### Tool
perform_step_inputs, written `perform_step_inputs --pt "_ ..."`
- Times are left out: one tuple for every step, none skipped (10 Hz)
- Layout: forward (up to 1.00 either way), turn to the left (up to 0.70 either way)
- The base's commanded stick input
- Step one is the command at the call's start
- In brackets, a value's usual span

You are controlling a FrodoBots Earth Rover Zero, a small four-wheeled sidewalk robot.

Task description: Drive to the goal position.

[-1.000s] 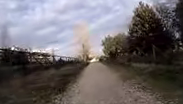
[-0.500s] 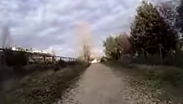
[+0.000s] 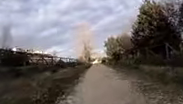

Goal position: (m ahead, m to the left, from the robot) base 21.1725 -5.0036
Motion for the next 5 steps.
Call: perform_step_inputs --pt "0.7 0.0" --pt "0.7 0.0" --pt "0.7 0.0" --pt "0.7 0.0" --pt "0.7 0.0"
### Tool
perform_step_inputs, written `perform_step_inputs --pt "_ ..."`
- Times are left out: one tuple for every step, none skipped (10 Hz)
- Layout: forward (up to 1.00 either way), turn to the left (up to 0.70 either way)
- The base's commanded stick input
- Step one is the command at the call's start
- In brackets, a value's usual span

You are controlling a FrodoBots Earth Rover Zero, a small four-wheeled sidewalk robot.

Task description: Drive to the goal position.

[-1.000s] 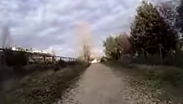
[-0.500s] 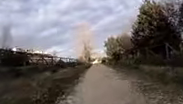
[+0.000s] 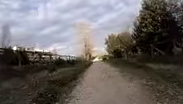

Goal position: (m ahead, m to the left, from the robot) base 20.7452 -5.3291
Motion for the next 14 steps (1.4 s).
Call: perform_step_inputs --pt "0.7 0.0" --pt "0.7 0.0" --pt "0.7 0.0" --pt "0.7 0.0" --pt "0.7 0.0" --pt "0.7 0.0" --pt "0.7 0.0" --pt "0.7 0.0" --pt "0.7 0.0" --pt "0.7 0.0" --pt "0.7 0.0" --pt "0.7 0.0" --pt "0.7 0.0" --pt "0.7 0.0"
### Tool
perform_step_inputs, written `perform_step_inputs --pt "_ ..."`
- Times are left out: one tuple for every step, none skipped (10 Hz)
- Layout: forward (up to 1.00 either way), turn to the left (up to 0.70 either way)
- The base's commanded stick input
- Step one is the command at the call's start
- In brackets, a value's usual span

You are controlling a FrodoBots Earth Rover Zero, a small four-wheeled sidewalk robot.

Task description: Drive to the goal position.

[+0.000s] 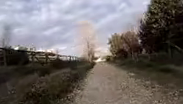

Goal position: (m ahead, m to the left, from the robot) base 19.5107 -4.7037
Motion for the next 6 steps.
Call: perform_step_inputs --pt "0.7 0.0" --pt "0.7 0.0" --pt "0.7 0.0" --pt "0.7 0.0" --pt "0.7 0.0" --pt "0.7 0.0"
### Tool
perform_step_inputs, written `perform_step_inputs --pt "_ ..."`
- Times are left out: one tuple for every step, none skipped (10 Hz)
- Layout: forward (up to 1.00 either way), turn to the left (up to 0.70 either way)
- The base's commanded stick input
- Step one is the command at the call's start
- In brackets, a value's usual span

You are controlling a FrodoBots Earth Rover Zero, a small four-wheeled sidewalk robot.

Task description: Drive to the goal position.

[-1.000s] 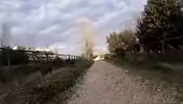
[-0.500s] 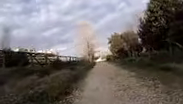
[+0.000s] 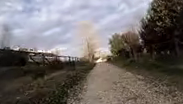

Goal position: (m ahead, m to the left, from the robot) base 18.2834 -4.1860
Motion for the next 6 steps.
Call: perform_step_inputs --pt "0.7 0.0" --pt "0.7 0.0" --pt "0.7 0.0" --pt "0.7 -0.07" --pt "0.7 -0.12" --pt "0.7 -0.16"
